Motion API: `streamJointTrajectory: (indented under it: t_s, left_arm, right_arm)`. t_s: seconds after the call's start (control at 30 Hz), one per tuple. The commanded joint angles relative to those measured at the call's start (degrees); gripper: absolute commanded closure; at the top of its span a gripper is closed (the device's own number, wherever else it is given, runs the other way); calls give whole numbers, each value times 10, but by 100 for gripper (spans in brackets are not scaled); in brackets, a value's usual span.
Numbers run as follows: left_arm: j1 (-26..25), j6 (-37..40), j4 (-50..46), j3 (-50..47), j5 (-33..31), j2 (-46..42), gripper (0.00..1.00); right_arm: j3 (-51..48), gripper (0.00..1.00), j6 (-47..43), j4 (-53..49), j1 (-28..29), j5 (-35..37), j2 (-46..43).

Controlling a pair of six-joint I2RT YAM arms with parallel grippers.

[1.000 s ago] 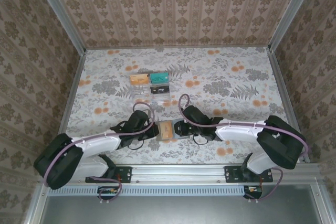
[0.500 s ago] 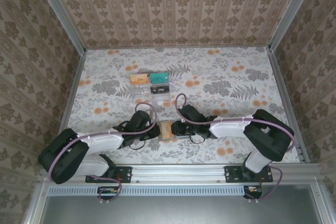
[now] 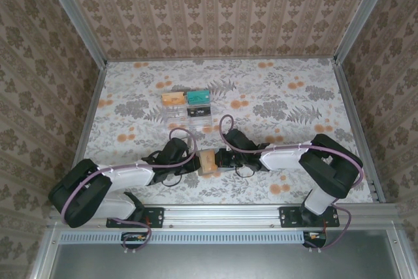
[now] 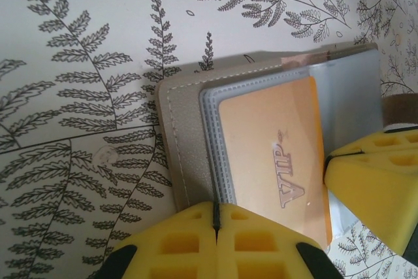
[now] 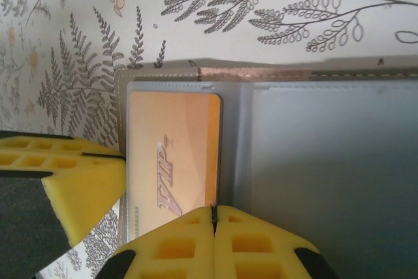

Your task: Take the credit cards out of the card holder

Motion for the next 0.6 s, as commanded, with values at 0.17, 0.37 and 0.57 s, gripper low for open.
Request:
streamJointTrajectory:
  t_s: [0.17, 0.37, 0.57]
  left_arm:
    - [-5, -5, -18, -1, -12, -6, 100]
    - [-4, -3, -26, -1, -13, -16, 100]
    - [-3, 0, -37, 5, -8, -33, 100]
  right_arm:
    - [-27, 100, 4, 3, -17, -3, -20]
    - [-35, 100, -8, -12, -25, 3, -40]
    - [-33, 91, -8, -11, -24, 2, -38]
